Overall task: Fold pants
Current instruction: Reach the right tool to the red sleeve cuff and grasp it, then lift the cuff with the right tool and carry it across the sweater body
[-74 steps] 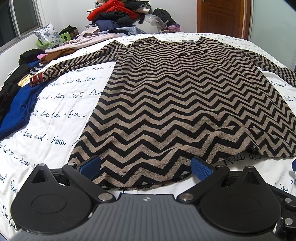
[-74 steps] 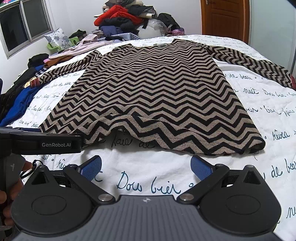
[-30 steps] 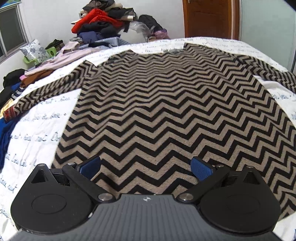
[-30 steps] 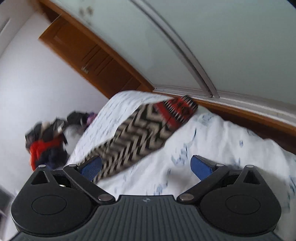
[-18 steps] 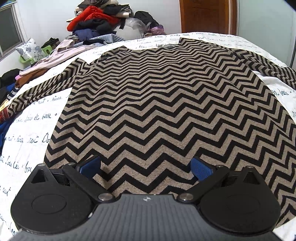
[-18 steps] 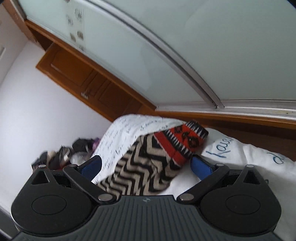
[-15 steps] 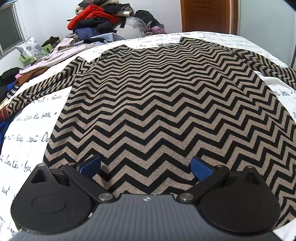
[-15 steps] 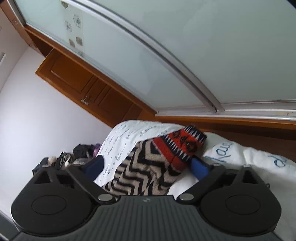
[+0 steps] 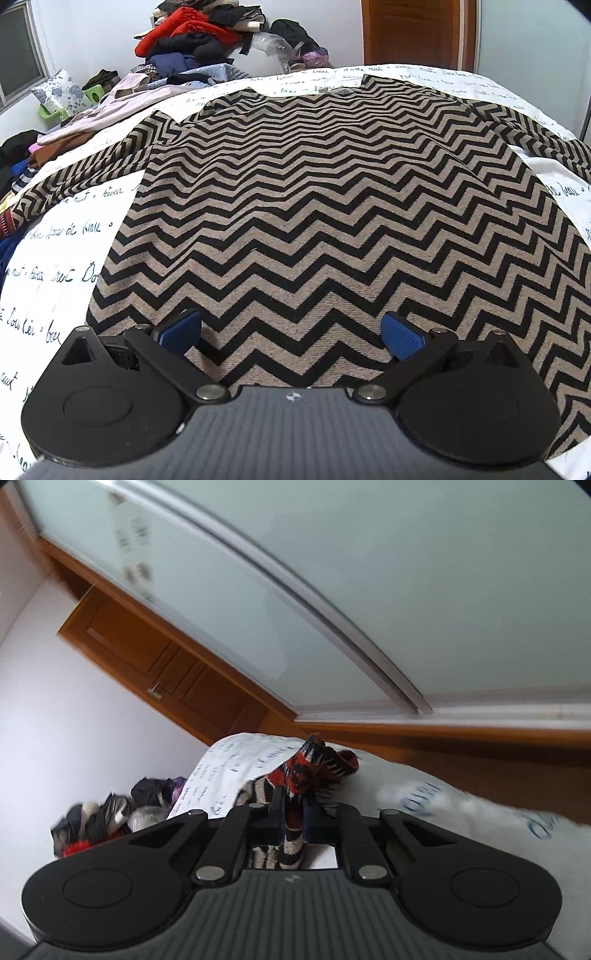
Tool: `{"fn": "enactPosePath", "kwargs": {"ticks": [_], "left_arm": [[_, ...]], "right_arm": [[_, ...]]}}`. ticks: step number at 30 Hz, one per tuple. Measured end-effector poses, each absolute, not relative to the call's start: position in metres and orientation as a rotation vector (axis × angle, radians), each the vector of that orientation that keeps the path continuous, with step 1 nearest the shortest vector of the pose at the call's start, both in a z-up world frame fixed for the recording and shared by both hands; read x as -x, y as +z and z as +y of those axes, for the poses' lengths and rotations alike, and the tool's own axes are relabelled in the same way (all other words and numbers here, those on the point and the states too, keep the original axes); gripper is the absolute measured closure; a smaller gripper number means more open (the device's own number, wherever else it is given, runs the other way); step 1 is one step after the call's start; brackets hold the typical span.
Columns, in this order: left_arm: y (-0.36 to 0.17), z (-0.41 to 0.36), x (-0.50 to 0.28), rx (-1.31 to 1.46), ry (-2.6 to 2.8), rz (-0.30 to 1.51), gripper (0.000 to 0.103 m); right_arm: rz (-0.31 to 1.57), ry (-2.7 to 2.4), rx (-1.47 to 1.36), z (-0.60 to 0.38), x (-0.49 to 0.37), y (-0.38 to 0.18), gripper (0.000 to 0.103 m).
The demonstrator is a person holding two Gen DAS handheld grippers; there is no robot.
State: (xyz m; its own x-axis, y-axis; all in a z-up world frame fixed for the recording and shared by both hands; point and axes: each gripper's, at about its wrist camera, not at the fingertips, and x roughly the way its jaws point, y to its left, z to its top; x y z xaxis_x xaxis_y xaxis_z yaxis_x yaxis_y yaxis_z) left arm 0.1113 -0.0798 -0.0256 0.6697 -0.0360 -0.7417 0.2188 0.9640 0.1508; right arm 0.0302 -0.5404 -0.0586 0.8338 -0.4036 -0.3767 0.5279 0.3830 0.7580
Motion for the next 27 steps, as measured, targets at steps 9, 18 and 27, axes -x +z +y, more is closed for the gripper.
{"fn": "enactPosePath", "kwargs": {"ticks": [9,18,27], "left_arm": [[-0.023,-0.062,-0.116,-0.192,-0.113,0.834,0.000],[-0.025,-0.055,-0.117,-0.168,-0.110,0.841,0.000],[-0.025,-0.054,-0.115,-0.172,-0.120,0.844,0.000]], "right_arm": [[0.166,-0.496,-0.687,-0.500,-0.070,-0.008,0.096],[0.333,-0.193,0.071,-0.363,-0.118,0.013,0.096],[0.530,-0.099,0.621,-0.271,-0.142,-0.038,0.090]]}}
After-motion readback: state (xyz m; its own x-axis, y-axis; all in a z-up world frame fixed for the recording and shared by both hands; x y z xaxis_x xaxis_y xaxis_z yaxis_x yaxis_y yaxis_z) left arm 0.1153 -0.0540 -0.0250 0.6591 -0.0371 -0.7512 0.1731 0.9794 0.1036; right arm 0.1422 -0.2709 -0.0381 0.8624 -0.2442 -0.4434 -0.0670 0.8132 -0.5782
